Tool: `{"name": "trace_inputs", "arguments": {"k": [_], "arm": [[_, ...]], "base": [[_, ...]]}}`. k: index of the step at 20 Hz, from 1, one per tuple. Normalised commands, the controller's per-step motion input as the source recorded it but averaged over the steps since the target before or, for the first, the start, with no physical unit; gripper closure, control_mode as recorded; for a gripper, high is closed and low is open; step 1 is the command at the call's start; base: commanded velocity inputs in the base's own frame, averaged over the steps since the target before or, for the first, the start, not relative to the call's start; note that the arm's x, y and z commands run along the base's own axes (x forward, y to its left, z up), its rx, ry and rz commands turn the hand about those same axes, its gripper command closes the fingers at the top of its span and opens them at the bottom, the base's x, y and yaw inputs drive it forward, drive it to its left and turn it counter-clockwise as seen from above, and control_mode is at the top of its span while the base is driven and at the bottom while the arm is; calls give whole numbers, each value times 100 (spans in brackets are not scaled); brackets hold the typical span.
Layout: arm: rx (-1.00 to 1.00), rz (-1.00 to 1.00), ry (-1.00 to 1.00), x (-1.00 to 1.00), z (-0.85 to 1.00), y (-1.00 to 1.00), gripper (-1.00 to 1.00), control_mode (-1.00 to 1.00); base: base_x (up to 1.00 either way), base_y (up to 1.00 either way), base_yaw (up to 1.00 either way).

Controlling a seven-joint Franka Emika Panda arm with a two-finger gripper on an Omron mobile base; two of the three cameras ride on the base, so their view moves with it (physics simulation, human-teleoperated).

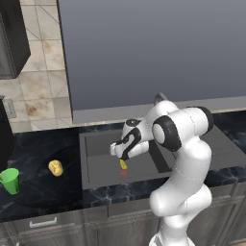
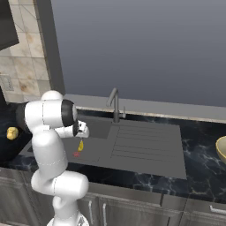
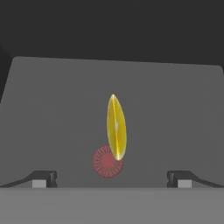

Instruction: Remove the lemon wedge and potato from the sink. Then move the bowl and cup from the counter to the sink for washing.

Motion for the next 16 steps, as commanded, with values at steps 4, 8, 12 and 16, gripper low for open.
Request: {"name": "trace_inputs", "arguments": {"k": [4,8,12,16], "arm": [[0,0,0,9,-18,0,-100,-100],[0,0,0,5,-19,0,-100,-100],[0,0,0,5,-17,0,-100,-100],[-1,0,0,6,-17,0,-100,-100]], "base": [[0,0,0],[0,0,0],[0,0,0],[0,0,0]]}}
